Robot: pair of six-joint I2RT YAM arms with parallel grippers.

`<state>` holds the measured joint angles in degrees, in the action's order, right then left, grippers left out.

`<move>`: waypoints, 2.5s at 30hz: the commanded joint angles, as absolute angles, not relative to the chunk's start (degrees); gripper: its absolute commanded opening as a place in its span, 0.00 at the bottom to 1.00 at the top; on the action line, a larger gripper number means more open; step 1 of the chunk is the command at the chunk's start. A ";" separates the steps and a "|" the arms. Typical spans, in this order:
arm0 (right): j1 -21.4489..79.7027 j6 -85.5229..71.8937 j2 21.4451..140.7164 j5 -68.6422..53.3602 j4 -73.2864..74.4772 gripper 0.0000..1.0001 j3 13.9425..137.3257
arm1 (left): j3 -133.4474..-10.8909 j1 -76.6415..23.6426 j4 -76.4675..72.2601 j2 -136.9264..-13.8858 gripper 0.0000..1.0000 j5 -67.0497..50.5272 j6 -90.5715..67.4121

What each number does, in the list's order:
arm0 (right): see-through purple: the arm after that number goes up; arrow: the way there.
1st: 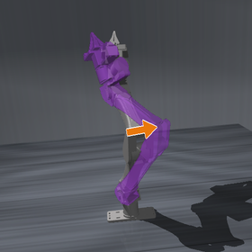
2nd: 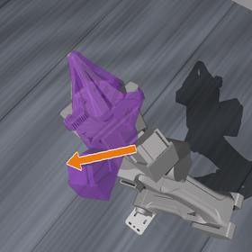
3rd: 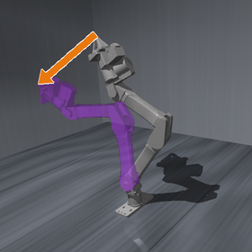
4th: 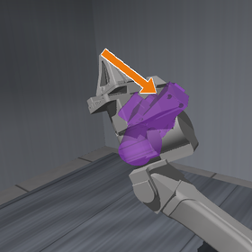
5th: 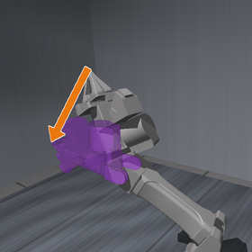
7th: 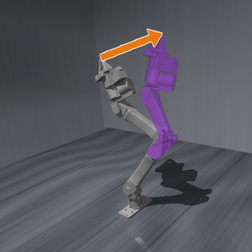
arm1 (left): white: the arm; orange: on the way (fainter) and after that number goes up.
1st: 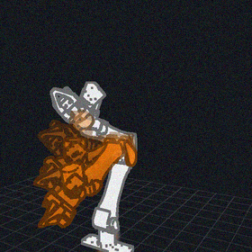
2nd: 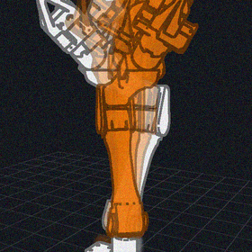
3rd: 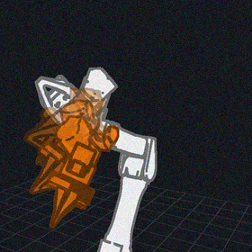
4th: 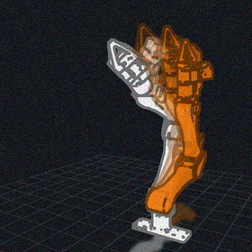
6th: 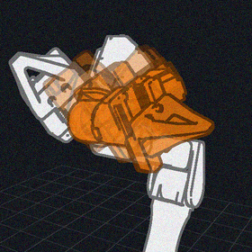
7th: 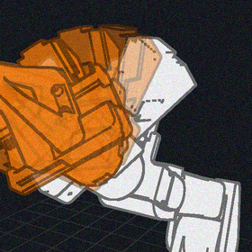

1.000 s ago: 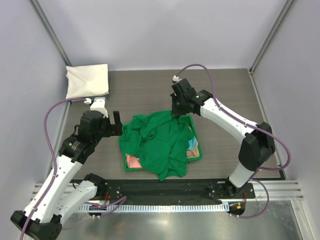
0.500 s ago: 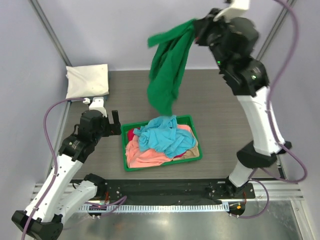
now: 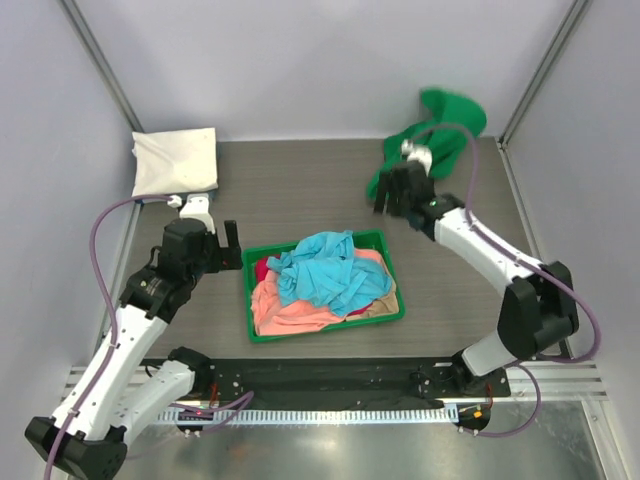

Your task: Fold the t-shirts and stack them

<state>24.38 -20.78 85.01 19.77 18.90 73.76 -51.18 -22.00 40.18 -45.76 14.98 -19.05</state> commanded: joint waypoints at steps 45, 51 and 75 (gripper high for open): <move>67.50 -81.09 121.62 2.29 -14.92 0.01 82.61 | -52.56 -21.36 41.84 -41.14 1.00 23.90 -21.18; 69.52 -82.71 130.94 -5.09 -21.11 0.10 95.60 | -52.73 -21.27 42.18 -39.99 1.00 26.45 -21.44; 61.81 -55.65 97.31 17.04 7.64 0.84 68.92 | -52.12 -20.22 41.66 -38.41 1.00 28.48 -21.80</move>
